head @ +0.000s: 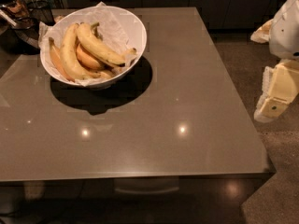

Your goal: Pick banana from white bowl

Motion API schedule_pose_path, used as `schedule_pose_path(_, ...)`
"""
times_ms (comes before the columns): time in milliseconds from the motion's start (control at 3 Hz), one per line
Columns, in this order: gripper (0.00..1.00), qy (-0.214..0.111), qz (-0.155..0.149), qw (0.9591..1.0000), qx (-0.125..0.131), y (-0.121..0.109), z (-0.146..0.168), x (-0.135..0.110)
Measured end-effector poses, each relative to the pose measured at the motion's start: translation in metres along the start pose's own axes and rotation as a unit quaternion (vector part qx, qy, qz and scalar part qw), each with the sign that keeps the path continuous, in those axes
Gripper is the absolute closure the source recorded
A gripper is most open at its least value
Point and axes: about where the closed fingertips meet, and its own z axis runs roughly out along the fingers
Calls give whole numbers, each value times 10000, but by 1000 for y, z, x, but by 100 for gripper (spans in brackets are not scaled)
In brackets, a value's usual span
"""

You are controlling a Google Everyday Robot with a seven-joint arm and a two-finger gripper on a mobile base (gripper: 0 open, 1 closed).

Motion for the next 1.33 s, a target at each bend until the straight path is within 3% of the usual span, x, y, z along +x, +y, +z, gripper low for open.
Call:
schedule_pose_path(333, 0, 0, 0, 10000, 0, 0, 0, 0)
schedule_pose_path(1000, 0, 187, -102, 9994, 274, -1, -16, -33)
schedule_pose_path(1333, 0, 187, -102, 9994, 274, -1, -16, -33)
